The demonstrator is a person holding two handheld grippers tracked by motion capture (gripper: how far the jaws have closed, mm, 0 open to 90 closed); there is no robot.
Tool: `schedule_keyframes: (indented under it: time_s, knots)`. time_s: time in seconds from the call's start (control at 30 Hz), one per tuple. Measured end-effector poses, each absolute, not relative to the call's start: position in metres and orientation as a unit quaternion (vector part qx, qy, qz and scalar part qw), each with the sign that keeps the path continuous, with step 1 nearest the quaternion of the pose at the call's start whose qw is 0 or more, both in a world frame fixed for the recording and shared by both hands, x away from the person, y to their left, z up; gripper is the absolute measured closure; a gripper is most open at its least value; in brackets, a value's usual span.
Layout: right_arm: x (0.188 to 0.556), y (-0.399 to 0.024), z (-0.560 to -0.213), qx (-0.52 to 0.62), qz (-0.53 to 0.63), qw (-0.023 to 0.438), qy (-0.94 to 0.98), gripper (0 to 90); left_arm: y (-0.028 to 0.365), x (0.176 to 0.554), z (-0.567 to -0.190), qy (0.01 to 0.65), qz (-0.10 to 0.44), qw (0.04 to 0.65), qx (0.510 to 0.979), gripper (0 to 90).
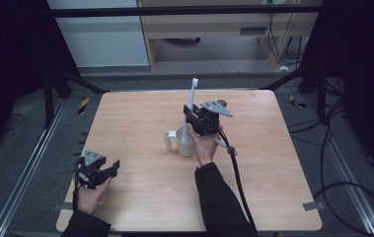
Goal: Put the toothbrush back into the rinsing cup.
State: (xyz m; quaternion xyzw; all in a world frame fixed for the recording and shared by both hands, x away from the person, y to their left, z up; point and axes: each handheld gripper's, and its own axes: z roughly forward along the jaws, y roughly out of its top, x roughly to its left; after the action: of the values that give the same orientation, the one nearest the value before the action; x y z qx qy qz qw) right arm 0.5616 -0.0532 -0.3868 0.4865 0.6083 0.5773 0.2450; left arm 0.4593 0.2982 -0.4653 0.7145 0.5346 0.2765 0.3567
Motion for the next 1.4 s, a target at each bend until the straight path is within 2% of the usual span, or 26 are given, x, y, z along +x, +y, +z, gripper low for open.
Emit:
schedule_keyframes:
  time_s: [0.57, 1.4]
  knots:
    - [0.563, -0.044, -0.412, 0.501, 0.547, 0.23, 0.629, 67.6, 0.298, 0.46, -0.465, 0.534, 0.276, 0.356, 0.716, 42.2]
    - [0.566, -0.046, -0.429, 0.52, 0.507, 0.225, 0.649, 67.2, 0.298, 0.46, -0.465, 0.534, 0.276, 0.355, 0.716, 42.2]
